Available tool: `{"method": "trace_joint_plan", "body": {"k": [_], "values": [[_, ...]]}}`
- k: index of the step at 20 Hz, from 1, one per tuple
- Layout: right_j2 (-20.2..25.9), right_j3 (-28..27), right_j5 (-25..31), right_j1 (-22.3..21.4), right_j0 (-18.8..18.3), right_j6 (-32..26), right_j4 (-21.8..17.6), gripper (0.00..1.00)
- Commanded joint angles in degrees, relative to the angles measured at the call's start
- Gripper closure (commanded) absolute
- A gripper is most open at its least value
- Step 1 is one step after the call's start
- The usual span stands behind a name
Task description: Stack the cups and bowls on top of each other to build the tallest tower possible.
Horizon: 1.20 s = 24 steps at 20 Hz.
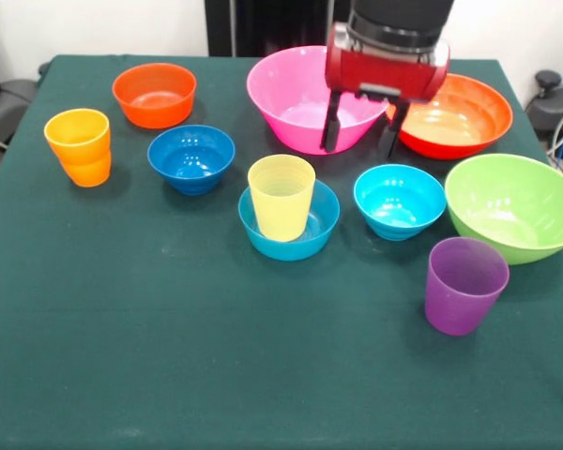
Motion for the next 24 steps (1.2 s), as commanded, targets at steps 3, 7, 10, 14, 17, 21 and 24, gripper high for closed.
{"method": "trace_joint_plan", "body": {"k": [3, 7, 10, 14, 17, 21, 24], "values": [[2.8, 4.7, 2.3, -0.1, 0.2, 4.8, -1.5, 0.0], [2.6, 3.8, 0.2, 1.7, 1.2, 6.1, -1.9, 0.0], [2.2, 3.3, -1.3, 2.7, 1.9, 6.7, -2.2, 0.0], [1.5, 2.4, -2.8, 4.0, 2.9, 7.5, -2.6, 0.0], [1.5, 1.2, -2.6, 4.9, 3.2, 7.4, -2.2, 0.0], [1.0, -0.2, -2.2, 5.9, 4.0, 8.2, -1.3, 0.0], [1.3, 0.3, -3.2, 5.9, 3.7, 8.0, -0.9, 0.0]]}}
